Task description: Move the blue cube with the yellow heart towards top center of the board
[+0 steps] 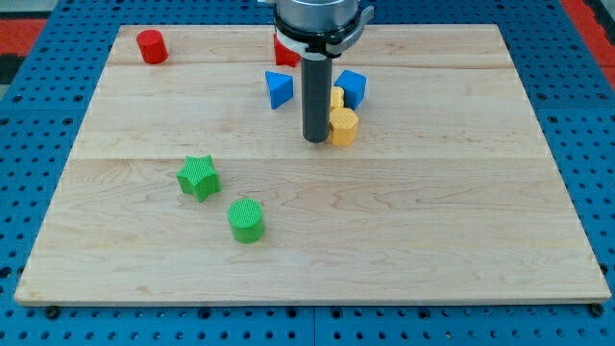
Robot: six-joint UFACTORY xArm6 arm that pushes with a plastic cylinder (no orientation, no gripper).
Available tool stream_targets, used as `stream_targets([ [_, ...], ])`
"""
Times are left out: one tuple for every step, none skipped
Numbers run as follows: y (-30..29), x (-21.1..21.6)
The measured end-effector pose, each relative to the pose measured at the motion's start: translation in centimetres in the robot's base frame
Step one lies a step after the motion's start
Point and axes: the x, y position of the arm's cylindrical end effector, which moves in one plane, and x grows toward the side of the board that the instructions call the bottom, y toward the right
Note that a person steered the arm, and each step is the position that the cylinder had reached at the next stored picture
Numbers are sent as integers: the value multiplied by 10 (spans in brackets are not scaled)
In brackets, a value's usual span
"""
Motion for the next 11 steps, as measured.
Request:
stream_targets([
  [0,0],
  [-24,3],
  [-47,-1],
  [-27,-24],
  [28,-26],
  [58,-34],
  [64,-51],
  [62,-76],
  [35,-77],
  [20,-89],
  [37,-98],
])
